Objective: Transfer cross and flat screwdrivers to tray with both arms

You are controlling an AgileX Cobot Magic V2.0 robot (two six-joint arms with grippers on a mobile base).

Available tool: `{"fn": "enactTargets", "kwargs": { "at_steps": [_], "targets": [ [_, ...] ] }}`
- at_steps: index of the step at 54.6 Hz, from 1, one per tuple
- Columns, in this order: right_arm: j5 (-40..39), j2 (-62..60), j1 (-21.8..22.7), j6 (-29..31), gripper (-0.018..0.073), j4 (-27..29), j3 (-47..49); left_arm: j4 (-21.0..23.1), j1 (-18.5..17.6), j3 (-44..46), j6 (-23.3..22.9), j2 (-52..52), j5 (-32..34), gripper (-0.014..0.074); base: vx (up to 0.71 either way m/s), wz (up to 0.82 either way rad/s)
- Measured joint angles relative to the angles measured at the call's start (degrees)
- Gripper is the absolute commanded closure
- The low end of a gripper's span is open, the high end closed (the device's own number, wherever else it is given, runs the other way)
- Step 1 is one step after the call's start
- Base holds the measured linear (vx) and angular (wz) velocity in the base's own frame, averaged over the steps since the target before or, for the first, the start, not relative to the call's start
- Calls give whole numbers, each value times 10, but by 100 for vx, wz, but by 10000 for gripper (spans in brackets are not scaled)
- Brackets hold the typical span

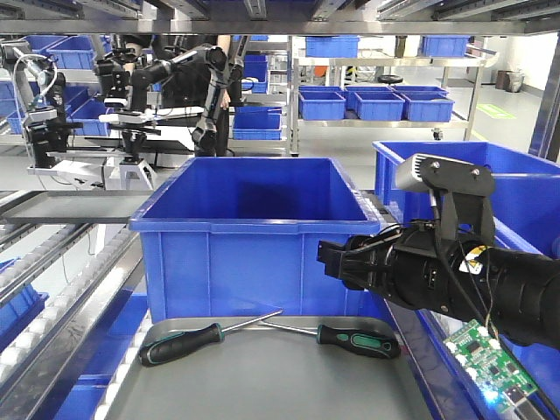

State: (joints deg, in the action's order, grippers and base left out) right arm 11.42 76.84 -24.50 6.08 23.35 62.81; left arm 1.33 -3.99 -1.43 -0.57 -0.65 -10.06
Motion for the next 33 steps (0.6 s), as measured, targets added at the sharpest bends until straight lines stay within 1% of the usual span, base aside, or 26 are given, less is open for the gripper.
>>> {"fn": "enactTargets", "kwargs": {
  "at_steps": [13,19,26,30,33],
  "targets": [
    [0,0,0,2,55,0,0,0,0,0,0,0,0,603,0,0],
    [12,-4,0,11,80,-16,0,0,0,0,0,0,0,603,0,0],
    [49,-41,0,0,167,-69,-9,0,0,0,0,0,0,603,0,0],
    [43,-84,0,-19,239,-99,-39,0,0,0,0,0,0,603,0,0],
    [21,-129,2,-35,295,-117,-88,0,0,0,0,0,0,603,0,0]
  ]
}}
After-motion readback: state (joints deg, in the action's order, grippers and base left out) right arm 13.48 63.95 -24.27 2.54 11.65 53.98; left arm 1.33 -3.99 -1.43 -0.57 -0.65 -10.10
